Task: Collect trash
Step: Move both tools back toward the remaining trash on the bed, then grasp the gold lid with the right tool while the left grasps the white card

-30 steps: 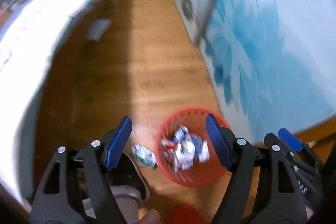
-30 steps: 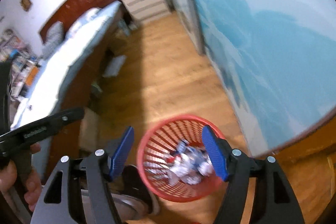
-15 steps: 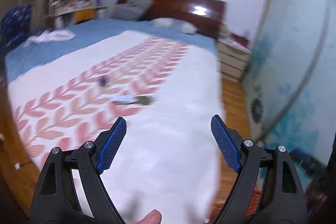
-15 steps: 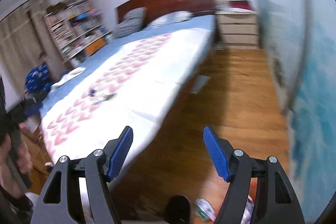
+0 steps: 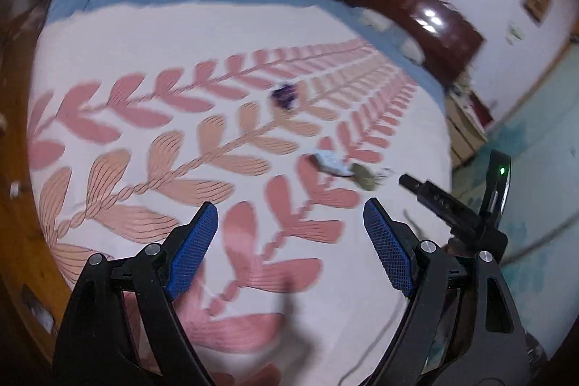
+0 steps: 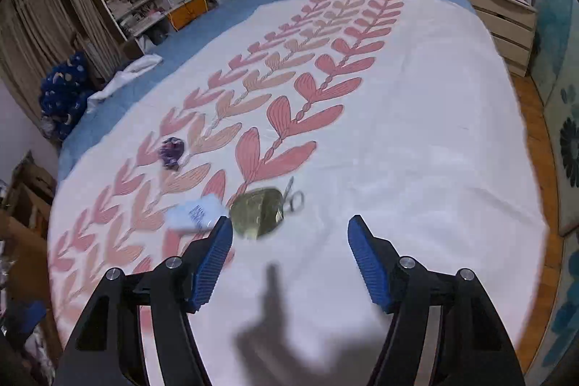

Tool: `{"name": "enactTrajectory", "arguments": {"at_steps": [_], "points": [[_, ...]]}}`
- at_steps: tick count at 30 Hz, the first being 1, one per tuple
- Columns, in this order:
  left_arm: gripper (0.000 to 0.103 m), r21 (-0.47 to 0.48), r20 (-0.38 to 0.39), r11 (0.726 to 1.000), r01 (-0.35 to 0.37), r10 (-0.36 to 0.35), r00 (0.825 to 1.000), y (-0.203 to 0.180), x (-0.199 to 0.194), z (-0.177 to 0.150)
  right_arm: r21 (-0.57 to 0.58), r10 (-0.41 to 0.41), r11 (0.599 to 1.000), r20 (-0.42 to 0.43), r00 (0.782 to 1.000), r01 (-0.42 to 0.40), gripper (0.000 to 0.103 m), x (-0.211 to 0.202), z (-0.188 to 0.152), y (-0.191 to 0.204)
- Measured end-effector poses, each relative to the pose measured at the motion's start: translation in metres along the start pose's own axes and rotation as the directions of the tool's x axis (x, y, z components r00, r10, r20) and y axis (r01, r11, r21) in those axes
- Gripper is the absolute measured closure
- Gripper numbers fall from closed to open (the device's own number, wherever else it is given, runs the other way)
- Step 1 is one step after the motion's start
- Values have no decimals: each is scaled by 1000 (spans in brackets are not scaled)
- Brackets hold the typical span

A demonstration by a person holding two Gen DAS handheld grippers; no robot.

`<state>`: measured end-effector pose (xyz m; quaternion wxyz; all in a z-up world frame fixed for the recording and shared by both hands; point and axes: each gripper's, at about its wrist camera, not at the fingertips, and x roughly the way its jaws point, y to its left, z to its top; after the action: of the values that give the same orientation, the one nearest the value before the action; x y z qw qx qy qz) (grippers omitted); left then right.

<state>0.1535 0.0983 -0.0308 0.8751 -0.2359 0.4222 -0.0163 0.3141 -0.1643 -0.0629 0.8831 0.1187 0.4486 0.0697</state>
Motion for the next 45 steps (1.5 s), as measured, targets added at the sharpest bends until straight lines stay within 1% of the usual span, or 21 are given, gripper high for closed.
{"name": "enactTrajectory", "arguments": {"at_steps": [3,4,5,7,8,10,12,14,16,18,20,24,25,28,31,32,33,35,36,41,45], "points": [[21,-48,-60,999,8,-11,998,10,17,-1,21,-17,1000,-40,999,18,41,39,9,4],[21,-43,-72,999,8,-11,997,11,21,-1,47,-17,999,-59,998,20,51,53,12,0],[21,-36,-78,999,6,-8,997,11,23,-1,65,-10,998,-69,998,15,73,64,15,-3],[21,-20,-83,1000,3,-5,997,11,25,2,96,-2,995,-74,997,9,92,75,17,-7],[21,-18,-85,1000,-1,0,996,11,29,4,120,36,992,-63,997,-28,96,75,15,-10],[21,-20,-87,1000,7,-9,996,13,42,10,123,70,990,-44,997,-64,99,71,12,-13],[21,-58,-104,998,9,-15,994,17,57,15,128,88,988,3,996,-88,100,53,6,-17],[21,-73,-103,997,27,-35,994,15,73,19,180,131,973,80,988,-143,100,16,-12,-29],[21,-41,-110,999,35,-40,993,2,91,24,241,178,948,133,975,-206,100,-17,-36,-39],[21,-24,-113,996,85,-87,990,-15,111,29,292,211,925,132,968,-242,100,-44,-65,-47],[20,-7,-124,996,89,-89,988,-28,125,32,333,257,899,120,959,-283,100,-66,-90,-52],[18,45,-145,999,25,-18,989,-48,158,33,250,228,937,96,969,-245,100,-92,-118,-48],[18,31,-159,999,20,-15,987,-47,166,33,242,234,938,82,969,-247,100,-93,-122,-49],[18,-16,-134,999,41,-43,990,-47,178,40,146,186,971,42,982,-190,100,-98,-128,-40],[19,-6,-136,999,48,-48,990,-51,185,44,52,178,982,39,983,-180,100,-106,-132,-27],[30,5,-136,999,44,-43,990,-53,186,44,37,176,983,38,984,-177,100,-107,-133,-25],[58,24,-147,999,39,-35,989,-56,187,42,25,175,984,38,984,-176,100,-110,-134,-23],[91,45,-181,998,44,-35,983,-61,191,39,16,184,983,38,982,-185,100,-114,-135,-23],[97,56,-193,996,65,-53,980,-64,190,35,19,187,982,40,981,-188,100,-115,-134,-23],[100,107,-159,992,69,-52,986,-78,161,22,52,218,974,51,975,-220,100,-129,-140,-26],[101,179,-90,981,69,-54,994,-98,101,4,93,215,971,83,973,-222,100,-151,-153,-38]]}}
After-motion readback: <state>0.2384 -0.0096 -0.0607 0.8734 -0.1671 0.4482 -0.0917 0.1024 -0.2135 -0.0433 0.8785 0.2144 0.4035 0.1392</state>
